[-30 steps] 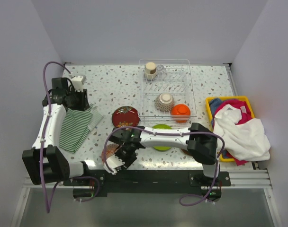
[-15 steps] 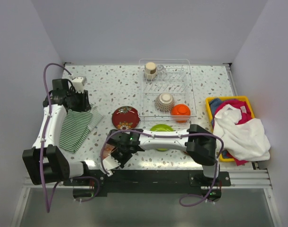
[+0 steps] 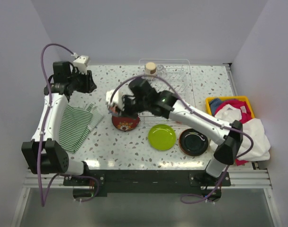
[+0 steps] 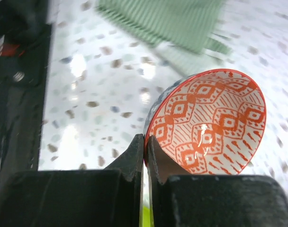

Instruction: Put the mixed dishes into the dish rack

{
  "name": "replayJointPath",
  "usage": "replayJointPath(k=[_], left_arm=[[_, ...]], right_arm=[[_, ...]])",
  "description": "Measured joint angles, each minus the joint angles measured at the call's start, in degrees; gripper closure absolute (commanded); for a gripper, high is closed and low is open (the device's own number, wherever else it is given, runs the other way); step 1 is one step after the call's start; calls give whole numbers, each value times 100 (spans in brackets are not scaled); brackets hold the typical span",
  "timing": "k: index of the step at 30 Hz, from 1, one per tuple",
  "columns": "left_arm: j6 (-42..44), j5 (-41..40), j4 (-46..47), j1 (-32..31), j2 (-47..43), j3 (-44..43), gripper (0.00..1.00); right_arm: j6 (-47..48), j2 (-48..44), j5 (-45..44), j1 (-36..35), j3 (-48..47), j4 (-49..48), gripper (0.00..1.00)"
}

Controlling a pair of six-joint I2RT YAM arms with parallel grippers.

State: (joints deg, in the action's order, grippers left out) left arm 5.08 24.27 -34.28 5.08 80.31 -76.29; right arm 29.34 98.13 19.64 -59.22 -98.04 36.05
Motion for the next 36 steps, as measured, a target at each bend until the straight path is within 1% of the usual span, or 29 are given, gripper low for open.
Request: replayJointPath(k=[4,7,11,14,16,20,22,26,30,36], left_arm=[[-2,-22,334,-730,321,-372,62],[-13,-11,446,-1069,645,-560,62],[-11,-35,470,-1121,1099,-730,62],[61,-175,452,-1113,1318,-730,62],[170,-323,457,-1113,1390,-730,62],[363,-686,468,-1113,1473,-785,62],[409,-811,470,-1113,1552,-907,62],[518,-898,474,-1110,1598,-1012,62],[562,-966,476,-1110,1681,-1051,62],[610,-1001,468,-1113,1853,-1051,62]], right_arm=[[-1408,-514,306,1438,107,-535,100],[-2341,-664,651,2240,422,-905,100],[-3757,-546,1602,3132,1027,-1545,100],[-4789,-275,2205,3613,1421,-2240,100],[-5493,-59,2540,3908,1744,-2924,100],[-6437,258,2809,4227,2155,-3845,100],[-6985,363,2905,4352,2444,-4483,100],[-7674,603,2955,4476,2782,-5324,100],[-8035,857,2940,4551,2916,-5783,100],[-8164,949,2940,4651,2988,-5904,100]])
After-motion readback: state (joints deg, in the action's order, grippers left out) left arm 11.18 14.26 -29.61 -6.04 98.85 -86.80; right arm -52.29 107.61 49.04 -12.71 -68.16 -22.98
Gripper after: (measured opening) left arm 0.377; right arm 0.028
